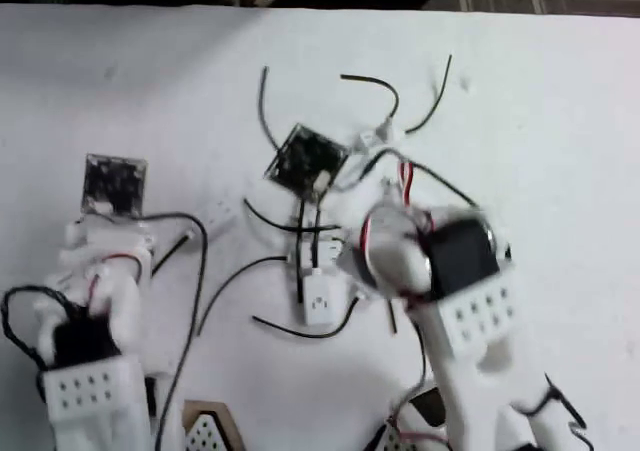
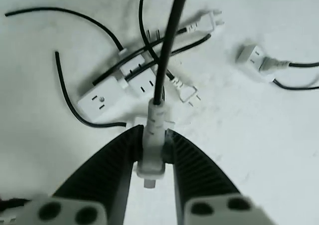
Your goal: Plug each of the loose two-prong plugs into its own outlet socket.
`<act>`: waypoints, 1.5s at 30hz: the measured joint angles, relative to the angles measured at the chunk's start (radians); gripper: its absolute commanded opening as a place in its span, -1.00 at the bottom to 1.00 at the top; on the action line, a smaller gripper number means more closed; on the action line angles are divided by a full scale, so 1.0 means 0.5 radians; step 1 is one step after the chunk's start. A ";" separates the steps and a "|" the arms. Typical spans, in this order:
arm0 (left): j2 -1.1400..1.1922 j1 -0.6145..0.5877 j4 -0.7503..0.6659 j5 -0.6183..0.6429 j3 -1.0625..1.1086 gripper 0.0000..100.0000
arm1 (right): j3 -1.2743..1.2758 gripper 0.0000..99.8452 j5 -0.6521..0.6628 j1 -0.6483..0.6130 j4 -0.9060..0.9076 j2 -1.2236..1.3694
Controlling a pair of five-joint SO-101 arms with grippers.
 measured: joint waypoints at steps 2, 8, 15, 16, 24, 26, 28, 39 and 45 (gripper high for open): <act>-0.215 0.117 0.003 0.058 0.074 -0.96 | 0.055 -0.96 -0.074 -0.064 -0.046 -0.117; -0.700 0.402 0.003 0.292 0.163 -0.96 | 0.212 -0.96 -0.252 -0.276 -0.178 -0.423; -1.000 0.681 0.003 0.525 0.163 -0.96 | 0.408 -0.96 -0.384 -0.494 -0.362 -0.684; -1.003 0.718 0.003 0.534 0.163 -0.96 | 0.442 -0.96 -0.390 -0.525 -0.390 -0.718; -1.016 0.942 0.083 0.543 0.110 -0.95 | 0.730 -0.96 -0.390 -0.687 -0.626 -0.838; -1.025 1.016 0.141 0.543 0.064 -0.95 | 0.795 -0.96 -0.390 -0.687 -0.687 -0.838; -1.025 1.108 0.196 0.531 0.040 -0.95 | 0.825 -0.96 -0.390 -0.706 -0.730 -0.838; -1.025 1.467 0.359 0.371 0.034 -0.95 | 0.991 -0.96 -0.396 -0.798 -0.807 -0.841; -1.028 1.571 0.439 0.310 0.021 -0.96 | 1.007 -0.96 -0.390 -0.841 -0.810 -0.838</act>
